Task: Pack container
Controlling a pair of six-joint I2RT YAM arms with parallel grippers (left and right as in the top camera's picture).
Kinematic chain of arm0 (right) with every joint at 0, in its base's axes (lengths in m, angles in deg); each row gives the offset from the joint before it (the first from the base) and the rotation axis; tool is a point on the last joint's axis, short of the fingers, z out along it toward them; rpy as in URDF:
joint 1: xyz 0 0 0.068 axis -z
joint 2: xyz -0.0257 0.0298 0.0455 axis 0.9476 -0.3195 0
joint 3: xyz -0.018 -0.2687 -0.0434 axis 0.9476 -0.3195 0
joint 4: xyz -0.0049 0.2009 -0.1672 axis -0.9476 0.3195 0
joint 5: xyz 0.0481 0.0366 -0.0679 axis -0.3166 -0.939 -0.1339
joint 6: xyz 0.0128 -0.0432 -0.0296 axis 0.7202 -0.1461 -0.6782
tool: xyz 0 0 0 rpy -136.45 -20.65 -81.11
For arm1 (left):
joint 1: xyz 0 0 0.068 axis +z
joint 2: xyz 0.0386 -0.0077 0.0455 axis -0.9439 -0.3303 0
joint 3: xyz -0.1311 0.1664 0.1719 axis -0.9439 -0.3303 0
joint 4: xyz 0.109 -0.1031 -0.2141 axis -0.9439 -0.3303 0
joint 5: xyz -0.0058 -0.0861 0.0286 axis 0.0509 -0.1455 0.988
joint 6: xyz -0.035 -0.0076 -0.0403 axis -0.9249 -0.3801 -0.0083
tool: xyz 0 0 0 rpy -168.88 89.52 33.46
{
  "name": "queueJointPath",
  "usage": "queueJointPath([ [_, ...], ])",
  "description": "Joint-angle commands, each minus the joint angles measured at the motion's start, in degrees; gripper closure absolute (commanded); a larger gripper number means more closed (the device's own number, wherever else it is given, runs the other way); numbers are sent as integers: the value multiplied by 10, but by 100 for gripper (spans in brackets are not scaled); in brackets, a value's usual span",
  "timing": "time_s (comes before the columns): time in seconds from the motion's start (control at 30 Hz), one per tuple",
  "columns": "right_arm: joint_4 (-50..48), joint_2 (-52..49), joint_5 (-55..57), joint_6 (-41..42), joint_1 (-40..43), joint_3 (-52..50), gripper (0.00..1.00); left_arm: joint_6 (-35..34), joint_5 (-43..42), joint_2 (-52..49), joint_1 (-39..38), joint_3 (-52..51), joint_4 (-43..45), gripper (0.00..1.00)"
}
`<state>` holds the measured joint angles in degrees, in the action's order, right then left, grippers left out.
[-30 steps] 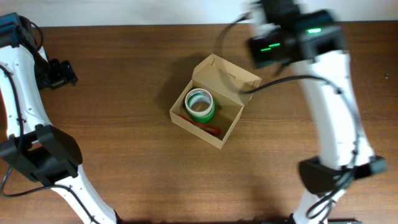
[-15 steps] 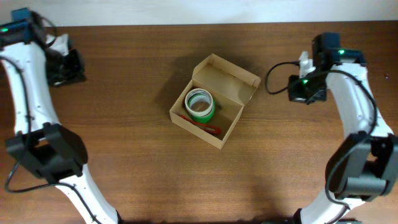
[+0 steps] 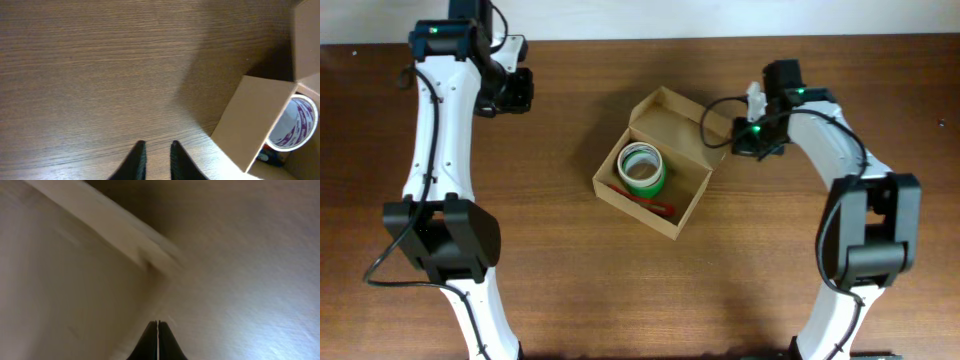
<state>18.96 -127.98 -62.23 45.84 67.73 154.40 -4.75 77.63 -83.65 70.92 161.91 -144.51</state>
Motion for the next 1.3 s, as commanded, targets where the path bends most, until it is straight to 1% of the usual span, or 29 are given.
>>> queueJointPath([
  [0.0, -53, -19, -74, 14, -22, -3, 96, 8, 8, -5, -7, -2, 1, 77],
  [0.13, -116, -24, -86, 25, -41, -3, 96, 8, 8, -5, -8, -2, 0, 77],
  [0.23, -135, -24, -87, 24, -48, -3, 96, 8, 8, -6, -8, -2, 3, 77],
  [0.33, -161, -24, -141, -25, -51, -3, 96, 3, 7, -13, -8, -2, 8, 77],
  [0.43, -169, -24, -156, -35, -49, 1, 96, -14, 1, -28, -8, -2, 11, 77],
  [0.53, -162, -24, -150, -34, -39, 2, 96, -24, -29, -56, -8, -2, 16, 77],
  [0.6, -145, -24, -133, -34, -29, 2, 96, -33, -56, -84, -8, -2, 20, 79],
  [0.67, -120, -24, -106, -32, -18, 2, 96, -34, -87, -111, -8, -2, 21, 85],
  [0.7, -105, -24, -94, -32, -12, 2, 96, -34, -107, -130, -8, -2, 23, 92],
  [0.73, -95, -24, -91, -32, -7, 2, 96, -34, -121, -141, -8, -2, 25, 98],
  [0.83, -69, -24, -92, -23, 10, 2, 96, -47, -182, -178, -8, -2, 38, 98],
  [0.97, -54, -29, -111, 49, 31, 1, 96, -59, -294, -209, -8, -2, 81, 99],
  [1.13, -59, -58, -249, 105, 49, 1, 96, -107, -409, -232, -5, -2, 153, 98],
  [1.27, -93, -88, -349, 150, 53, 2, 96, -150, -469, -256, -5, -2, 194, 98],
])
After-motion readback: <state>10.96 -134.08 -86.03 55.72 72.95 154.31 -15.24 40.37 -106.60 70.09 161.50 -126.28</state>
